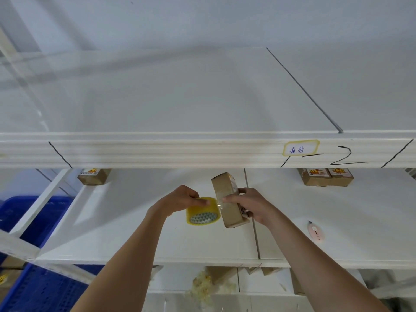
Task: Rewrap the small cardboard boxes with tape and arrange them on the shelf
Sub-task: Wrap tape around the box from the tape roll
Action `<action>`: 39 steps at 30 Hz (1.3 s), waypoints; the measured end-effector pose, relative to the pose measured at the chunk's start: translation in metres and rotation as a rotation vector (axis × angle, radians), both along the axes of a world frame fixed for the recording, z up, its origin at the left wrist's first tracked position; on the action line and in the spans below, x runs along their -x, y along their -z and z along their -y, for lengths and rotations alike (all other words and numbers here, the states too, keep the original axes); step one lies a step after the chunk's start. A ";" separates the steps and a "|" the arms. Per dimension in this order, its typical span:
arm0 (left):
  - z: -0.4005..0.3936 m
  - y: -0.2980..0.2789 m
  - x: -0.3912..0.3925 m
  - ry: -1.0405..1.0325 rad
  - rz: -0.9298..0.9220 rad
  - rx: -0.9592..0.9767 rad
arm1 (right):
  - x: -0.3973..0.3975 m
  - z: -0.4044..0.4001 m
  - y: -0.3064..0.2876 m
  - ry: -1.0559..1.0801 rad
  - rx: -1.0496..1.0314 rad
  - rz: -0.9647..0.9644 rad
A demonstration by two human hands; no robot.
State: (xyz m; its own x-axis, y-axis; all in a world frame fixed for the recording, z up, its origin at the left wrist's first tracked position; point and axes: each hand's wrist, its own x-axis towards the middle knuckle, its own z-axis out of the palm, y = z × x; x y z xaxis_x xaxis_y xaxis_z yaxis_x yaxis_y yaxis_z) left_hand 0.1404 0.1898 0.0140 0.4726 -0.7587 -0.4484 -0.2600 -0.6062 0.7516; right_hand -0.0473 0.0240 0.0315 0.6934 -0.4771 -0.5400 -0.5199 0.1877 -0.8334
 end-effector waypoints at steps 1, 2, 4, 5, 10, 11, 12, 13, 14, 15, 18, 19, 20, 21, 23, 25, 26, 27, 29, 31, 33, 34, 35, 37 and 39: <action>0.001 0.001 -0.001 0.001 0.009 -0.010 | 0.001 0.000 -0.001 0.001 -0.005 0.004; 0.001 0.003 -0.001 -0.003 0.026 -0.024 | 0.001 0.001 0.000 0.001 -0.008 0.013; 0.002 0.005 -0.002 -0.038 0.099 -0.059 | 0.000 0.003 -0.002 0.001 -0.009 0.031; 0.002 0.006 -0.002 -0.055 0.121 -0.070 | -0.001 0.004 -0.003 0.001 -0.012 0.041; -0.001 0.006 -0.006 -0.027 0.064 -0.004 | -0.003 0.008 -0.006 -0.017 -0.031 0.085; -0.002 0.005 -0.007 -0.015 0.053 0.011 | -0.002 0.009 -0.007 -0.020 -0.031 0.088; -0.004 0.005 -0.009 -0.006 0.039 0.024 | -0.001 0.010 -0.007 -0.025 -0.029 0.092; -0.006 0.004 -0.010 -0.003 0.023 0.044 | 0.000 0.012 -0.009 -0.026 -0.026 0.097; -0.009 0.004 -0.013 -0.004 -0.003 0.071 | 0.001 0.014 -0.010 -0.026 -0.026 0.100; -0.012 0.004 -0.015 0.001 -0.030 0.094 | 0.002 0.017 -0.010 -0.026 -0.030 0.100; -0.014 0.003 -0.017 0.008 -0.040 0.090 | 0.005 0.018 -0.011 -0.043 -0.062 0.102; -0.012 0.002 -0.015 -0.010 -0.029 0.073 | 0.005 0.017 -0.010 -0.047 -0.081 0.109; -0.009 0.001 -0.015 -0.023 -0.015 0.056 | 0.005 0.015 -0.008 -0.048 -0.103 0.116; -0.007 0.001 -0.015 -0.022 -0.002 0.043 | 0.005 0.013 -0.006 -0.044 -0.128 0.130; -0.004 0.002 -0.015 -0.017 0.045 0.012 | 0.005 0.010 -0.005 -0.031 -0.183 0.168; -0.003 0.002 -0.014 -0.035 0.097 -0.014 | 0.006 0.006 -0.007 -0.034 -0.227 0.204; -0.001 0.002 -0.014 -0.039 0.106 -0.022 | 0.007 0.003 -0.009 -0.028 -0.253 0.223; 0.001 0.000 -0.011 -0.040 0.112 -0.025 | 0.007 0.000 -0.012 -0.019 -0.291 0.241; 0.007 -0.004 -0.006 -0.038 0.132 -0.037 | 0.007 -0.007 -0.013 -0.002 -0.365 0.265; 0.012 -0.008 -0.004 -0.025 0.158 -0.056 | 0.008 -0.011 -0.011 0.026 -0.412 0.284; 0.014 -0.014 -0.002 0.001 0.190 -0.092 | 0.009 -0.014 -0.010 0.066 -0.439 0.299; 0.015 -0.016 -0.002 0.013 0.201 -0.106 | 0.010 -0.014 -0.009 0.081 -0.454 0.305; 0.015 -0.017 -0.001 0.016 0.207 -0.111 | 0.010 -0.015 -0.009 0.090 -0.472 0.313; 0.017 -0.018 0.000 -0.002 0.212 -0.105 | 0.009 -0.016 -0.008 0.093 -0.507 0.326; 0.018 -0.017 0.003 -0.004 0.227 -0.098 | 0.007 -0.017 -0.007 0.096 -0.526 0.320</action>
State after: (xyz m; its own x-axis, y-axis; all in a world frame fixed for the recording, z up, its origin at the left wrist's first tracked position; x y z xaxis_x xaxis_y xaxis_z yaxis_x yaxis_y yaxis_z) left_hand 0.1376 0.1715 0.0314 0.5722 -0.7148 -0.4021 -0.4129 -0.6747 0.6119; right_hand -0.0547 0.0408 0.0388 0.8268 -0.2723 -0.4922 -0.2199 0.6489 -0.7284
